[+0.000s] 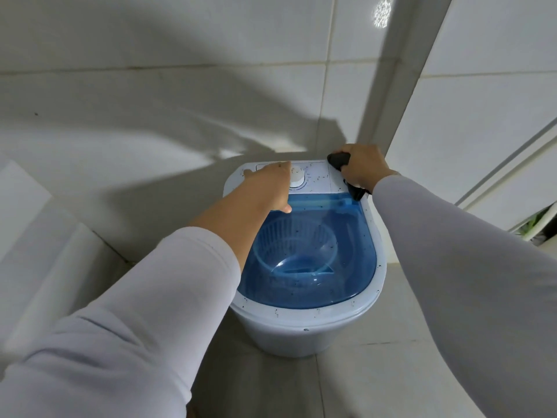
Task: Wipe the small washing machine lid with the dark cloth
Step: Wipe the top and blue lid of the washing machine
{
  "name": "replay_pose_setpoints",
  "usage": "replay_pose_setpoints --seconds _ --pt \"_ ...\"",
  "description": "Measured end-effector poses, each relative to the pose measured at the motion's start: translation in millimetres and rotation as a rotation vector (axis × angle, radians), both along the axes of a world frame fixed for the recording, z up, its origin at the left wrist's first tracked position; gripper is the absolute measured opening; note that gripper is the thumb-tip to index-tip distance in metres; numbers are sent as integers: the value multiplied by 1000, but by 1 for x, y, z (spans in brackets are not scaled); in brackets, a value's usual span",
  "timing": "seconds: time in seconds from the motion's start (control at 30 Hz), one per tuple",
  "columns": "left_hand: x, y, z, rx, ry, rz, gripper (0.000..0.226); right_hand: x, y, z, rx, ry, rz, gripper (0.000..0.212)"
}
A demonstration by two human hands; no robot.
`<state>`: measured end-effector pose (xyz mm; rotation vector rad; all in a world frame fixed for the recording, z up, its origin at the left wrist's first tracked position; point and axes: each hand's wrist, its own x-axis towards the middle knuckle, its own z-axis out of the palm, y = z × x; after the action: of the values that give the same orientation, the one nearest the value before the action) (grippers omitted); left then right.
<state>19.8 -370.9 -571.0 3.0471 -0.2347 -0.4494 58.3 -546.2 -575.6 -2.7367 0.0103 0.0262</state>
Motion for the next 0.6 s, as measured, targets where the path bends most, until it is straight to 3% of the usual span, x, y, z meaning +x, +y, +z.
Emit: replay_pose_setpoints --seconds 0.33,0.6 --pt "0 -4 6 61 58 22 99 -16 -5 2 -121 -38 145 47" --pt "-2 -6 9 83 73 10 95 -37 -16 -8 -103 -65 229 51"
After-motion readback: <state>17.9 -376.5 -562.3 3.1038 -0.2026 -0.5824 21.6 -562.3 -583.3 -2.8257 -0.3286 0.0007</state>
